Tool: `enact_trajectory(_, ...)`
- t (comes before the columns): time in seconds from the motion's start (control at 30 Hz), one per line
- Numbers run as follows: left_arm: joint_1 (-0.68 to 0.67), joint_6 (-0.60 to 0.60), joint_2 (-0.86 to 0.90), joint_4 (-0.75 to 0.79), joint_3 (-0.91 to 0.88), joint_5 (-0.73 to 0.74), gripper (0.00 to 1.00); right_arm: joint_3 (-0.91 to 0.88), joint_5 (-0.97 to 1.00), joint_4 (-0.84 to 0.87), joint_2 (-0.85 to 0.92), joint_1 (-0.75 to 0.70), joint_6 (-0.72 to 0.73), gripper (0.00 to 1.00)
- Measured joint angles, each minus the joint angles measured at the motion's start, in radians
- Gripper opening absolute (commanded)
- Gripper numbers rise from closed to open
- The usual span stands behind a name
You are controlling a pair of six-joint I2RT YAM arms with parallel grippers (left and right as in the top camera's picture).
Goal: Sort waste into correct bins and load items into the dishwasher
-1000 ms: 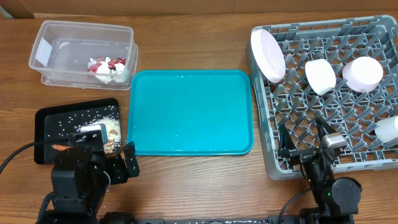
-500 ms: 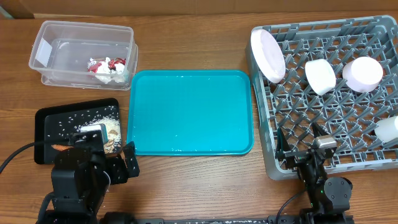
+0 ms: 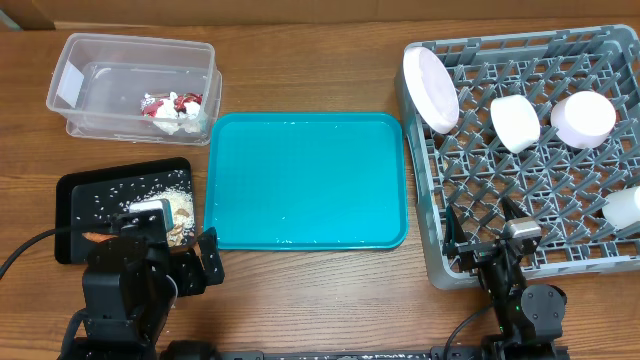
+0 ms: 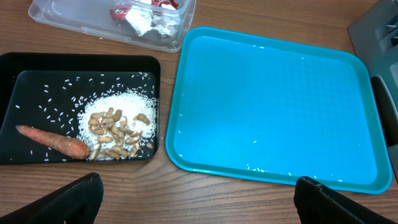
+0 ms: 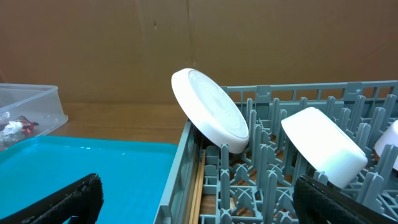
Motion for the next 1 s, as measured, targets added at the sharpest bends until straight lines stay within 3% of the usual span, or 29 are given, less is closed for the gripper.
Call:
enact_trajectory(0.4,0.001,0.000,-0.016,-0.005,-0.011,-0.009,1.00,0.000,0.000,0.001,0.000,0.000,0.000,1.00)
enact_trajectory(0.57,0.035,0.002,-0.188,0.219,-0.183,-0.009,1.00,0.000,0.000,0.000,0.000,0.000,0.000,1.00)
enact_trajectory(0.77,0.055,0.043,-0.444,0.600,-0.581,0.014,1.00,0.000,0.000,0.002,-0.001,0.000,-0.001,1.00)
enact_trajectory(1.0,0.055,0.161,-0.554,0.956,-0.825,0.035,1.00,0.000,0.000,0.001,-0.001,0.000,0.000,1.00)
